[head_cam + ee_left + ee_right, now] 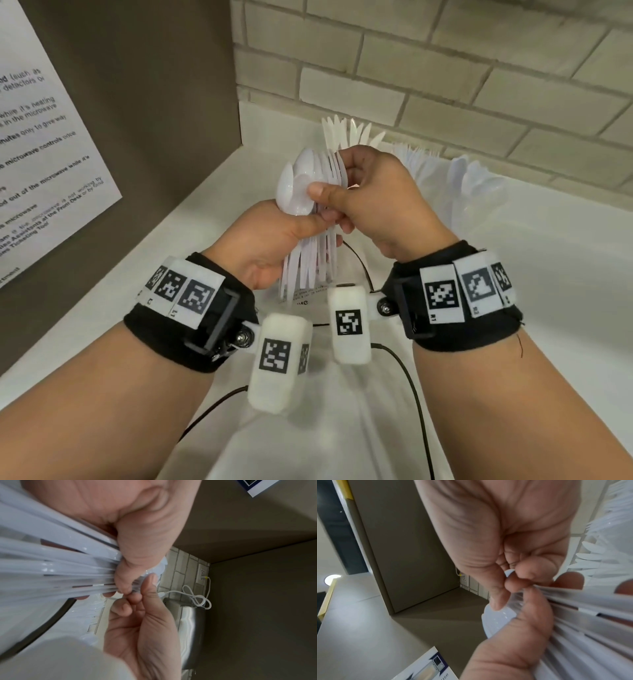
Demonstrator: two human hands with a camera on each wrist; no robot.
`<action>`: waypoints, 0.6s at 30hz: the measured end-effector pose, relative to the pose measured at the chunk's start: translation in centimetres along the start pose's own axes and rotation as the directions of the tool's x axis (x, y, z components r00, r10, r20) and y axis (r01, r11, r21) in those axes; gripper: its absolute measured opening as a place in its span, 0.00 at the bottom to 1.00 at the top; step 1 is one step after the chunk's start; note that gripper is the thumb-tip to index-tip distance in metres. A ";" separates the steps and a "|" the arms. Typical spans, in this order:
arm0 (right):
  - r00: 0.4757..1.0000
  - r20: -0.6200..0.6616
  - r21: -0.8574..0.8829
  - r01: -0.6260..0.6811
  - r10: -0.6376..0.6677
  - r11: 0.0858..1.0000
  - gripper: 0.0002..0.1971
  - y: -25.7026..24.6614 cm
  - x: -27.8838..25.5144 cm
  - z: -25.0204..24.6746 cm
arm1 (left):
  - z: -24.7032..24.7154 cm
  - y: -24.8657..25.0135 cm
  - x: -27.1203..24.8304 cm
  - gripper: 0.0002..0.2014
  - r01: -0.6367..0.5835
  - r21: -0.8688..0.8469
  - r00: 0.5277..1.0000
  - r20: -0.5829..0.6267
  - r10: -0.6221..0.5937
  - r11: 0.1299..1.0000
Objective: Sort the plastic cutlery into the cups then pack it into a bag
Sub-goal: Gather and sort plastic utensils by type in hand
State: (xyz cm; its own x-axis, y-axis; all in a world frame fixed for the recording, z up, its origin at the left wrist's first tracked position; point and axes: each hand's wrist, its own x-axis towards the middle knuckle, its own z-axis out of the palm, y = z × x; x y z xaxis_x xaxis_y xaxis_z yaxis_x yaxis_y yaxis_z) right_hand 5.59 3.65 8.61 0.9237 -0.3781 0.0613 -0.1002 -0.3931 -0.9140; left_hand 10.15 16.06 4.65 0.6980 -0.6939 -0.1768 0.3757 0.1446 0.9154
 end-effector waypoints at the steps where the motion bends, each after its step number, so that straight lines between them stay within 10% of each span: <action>1: 1.000 0.005 0.037 -0.011 0.011 0.999 0.14 0.0 -0.2 -0.2 | 0.0 -0.1 0.0 0.13 0.014 -0.025 0.999 0.035 -0.013 1.000; 11: 0.990 0.053 0.239 -0.141 0.132 0.961 0.07 0.6 -0.6 -1.3 | -0.8 -0.8 0.8 0.16 0.197 -0.100 0.972 0.150 -0.181 0.975; 18: 0.982 0.110 0.340 -0.180 0.151 0.923 0.13 1.1 -0.8 -1.1 | -0.3 -1.0 1.0 0.13 0.113 0.026 0.991 0.070 -0.114 0.993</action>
State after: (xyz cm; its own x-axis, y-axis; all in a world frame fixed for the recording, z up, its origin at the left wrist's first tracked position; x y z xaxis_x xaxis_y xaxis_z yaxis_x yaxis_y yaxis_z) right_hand 4.31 2.58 8.02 0.9329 -0.3388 -0.1217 -0.1327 -0.0094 -0.9911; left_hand 10.63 15.40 3.45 0.6061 -0.7535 -0.2547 0.4360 0.0469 0.8987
